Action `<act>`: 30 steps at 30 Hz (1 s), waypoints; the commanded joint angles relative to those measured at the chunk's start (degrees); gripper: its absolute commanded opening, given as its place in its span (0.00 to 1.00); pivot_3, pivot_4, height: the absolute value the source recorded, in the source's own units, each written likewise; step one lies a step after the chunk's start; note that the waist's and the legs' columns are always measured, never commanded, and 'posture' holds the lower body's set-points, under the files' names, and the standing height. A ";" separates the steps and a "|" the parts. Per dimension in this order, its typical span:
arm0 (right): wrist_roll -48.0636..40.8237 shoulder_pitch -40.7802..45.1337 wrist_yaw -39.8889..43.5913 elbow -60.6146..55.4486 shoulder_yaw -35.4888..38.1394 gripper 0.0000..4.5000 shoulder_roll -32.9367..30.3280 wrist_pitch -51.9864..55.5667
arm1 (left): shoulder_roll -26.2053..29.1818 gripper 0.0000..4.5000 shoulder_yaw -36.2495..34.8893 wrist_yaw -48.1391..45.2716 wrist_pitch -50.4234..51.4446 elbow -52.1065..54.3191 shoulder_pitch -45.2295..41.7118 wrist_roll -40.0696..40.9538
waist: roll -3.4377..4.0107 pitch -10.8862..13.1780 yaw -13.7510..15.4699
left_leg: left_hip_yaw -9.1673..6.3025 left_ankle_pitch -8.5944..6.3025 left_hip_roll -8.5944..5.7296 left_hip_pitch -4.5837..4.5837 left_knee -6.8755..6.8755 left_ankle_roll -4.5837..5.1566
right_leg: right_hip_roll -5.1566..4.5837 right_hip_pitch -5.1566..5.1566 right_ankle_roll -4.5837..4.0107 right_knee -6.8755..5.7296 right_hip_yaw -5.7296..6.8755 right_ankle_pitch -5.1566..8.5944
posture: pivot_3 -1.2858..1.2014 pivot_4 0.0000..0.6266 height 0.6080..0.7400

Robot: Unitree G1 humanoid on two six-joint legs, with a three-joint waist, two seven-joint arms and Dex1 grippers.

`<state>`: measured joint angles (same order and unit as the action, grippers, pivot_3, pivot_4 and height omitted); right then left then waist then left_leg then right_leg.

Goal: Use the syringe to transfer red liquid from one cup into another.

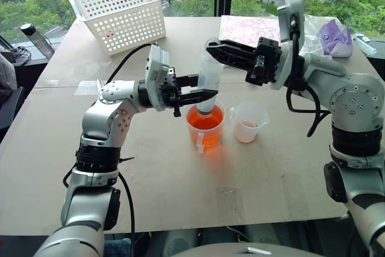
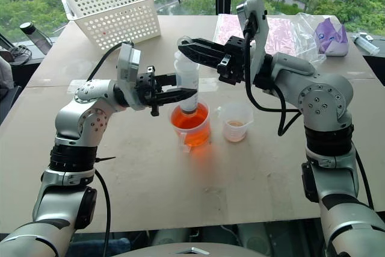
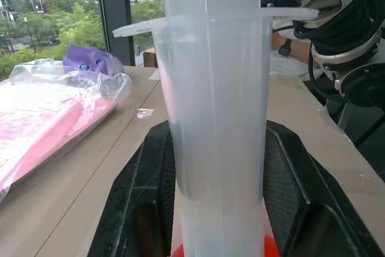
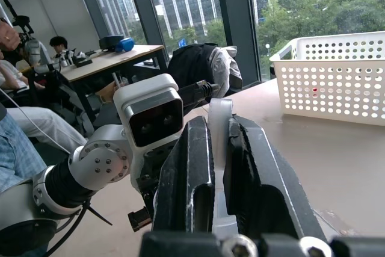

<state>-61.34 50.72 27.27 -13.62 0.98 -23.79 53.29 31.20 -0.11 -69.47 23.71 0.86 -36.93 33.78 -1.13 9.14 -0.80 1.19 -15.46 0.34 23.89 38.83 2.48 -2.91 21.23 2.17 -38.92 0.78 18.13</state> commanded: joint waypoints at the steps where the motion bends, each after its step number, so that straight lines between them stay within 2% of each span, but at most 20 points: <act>1: -0.92 3.74 -2.45 -0.37 6.61 0.01 0.17 -2.91 | 0.14 0.31 2.01 -2.10 -0.25 1.78 0.67 -0.30 | 0.00 0.00 -0.01 | 0.00 0.00 0.00 0.00 0.00 0.00 | 0.00 0.00 0.00 0.00 0.00 0.00 | 0.52 0.24 1.00; 8: -0.13 3.61 -1.12 -0.52 5.52 0.01 -0.91 -2.86 | -0.44 0.31 1.67 -1.41 -0.22 1.57 0.36 -0.29 | 0.00 0.00 0.02 | 0.00 0.00 0.00 0.00 0.00 0.00 | 0.00 0.00 0.00 0.00 0.00 0.00 | 0.52 0.24 1.00; 10: -0.27 3.35 0.12 -0.75 4.95 0.20 -1.64 -2.09 | -0.55 0.31 1.54 -1.24 -0.29 1.52 0.29 -0.33 | 0.00 0.00 0.01 | 0.00 0.00 0.00 0.00 0.00 0.00 | 0.00 0.00 0.00 0.00 0.00 0.00 | 0.52 0.24 1.00; 11: -0.31 3.07 0.98 -1.13 4.53 0.22 -2.09 -1.70 | -0.61 0.31 1.45 -1.13 -0.28 1.49 0.23 -0.30 | 0.01 0.00 0.08 | 0.00 0.00 0.00 0.00 0.00 0.00 | 0.00 0.00 0.00 0.00 0.00 0.00 | 0.52 0.24 1.00; 15: 1.13 2.28 1.46 -1.84 4.47 0.61 -2.81 -1.83 | -0.93 0.31 0.91 -0.73 -0.40 1.29 -0.42 0.13 | 0.00 0.00 0.04 | 0.02 0.00 0.00 0.01 0.00 0.00 | 0.00 0.00 0.00 0.01 -0.01 0.00 | 0.52 0.24 1.00; 30: -4.71 1.75 0.82 0.55 14.33 0.61 -6.96 -1.05 | -1.19 0.31 -3.79 1.44 5.14 3.42 -9.35 7.30 | 0.01 -0.01 0.07 | 0.02 0.00 0.00 0.04 -0.01 0.00 | -0.01 0.00 0.00 0.02 -0.02 0.00 | 0.52 0.24 1.00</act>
<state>-64.84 52.06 28.37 -12.72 12.33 -29.70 53.34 30.43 -2.98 -68.67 28.26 1.94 -45.56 39.46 -1.13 9.13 -0.73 1.23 -15.46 0.34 23.93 38.82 2.49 -2.92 21.23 2.17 -38.90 0.75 18.13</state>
